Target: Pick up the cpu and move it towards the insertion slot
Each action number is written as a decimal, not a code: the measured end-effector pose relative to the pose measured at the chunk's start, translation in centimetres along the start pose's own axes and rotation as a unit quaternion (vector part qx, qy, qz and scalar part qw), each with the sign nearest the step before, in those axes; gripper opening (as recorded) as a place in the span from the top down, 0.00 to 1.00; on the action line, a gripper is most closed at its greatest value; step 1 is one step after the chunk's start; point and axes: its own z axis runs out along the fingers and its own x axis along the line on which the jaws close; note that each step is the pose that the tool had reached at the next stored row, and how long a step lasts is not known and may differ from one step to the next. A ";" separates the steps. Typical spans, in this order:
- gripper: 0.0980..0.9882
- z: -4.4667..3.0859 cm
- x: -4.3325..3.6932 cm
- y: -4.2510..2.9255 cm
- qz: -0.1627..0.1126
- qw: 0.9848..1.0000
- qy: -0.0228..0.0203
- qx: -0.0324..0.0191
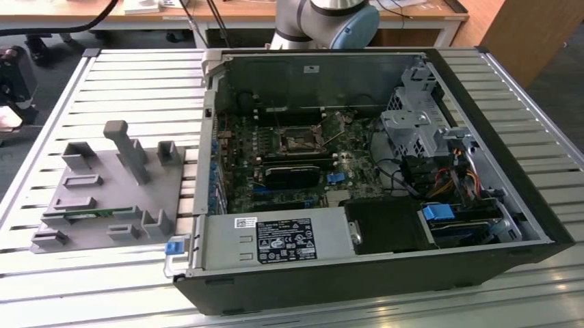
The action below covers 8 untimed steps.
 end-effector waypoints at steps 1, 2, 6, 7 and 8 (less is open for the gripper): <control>0.50 -0.19 0.00 0.01 0.000 1.000 0.000 0.000; 0.50 -0.41 0.00 0.02 0.000 1.000 0.000 0.000; 0.50 -1.44 0.01 0.09 0.000 1.000 0.000 0.000; 0.50 -1.68 0.01 0.10 0.000 1.000 0.000 0.000; 0.50 -1.90 0.01 0.11 0.000 1.000 0.000 0.000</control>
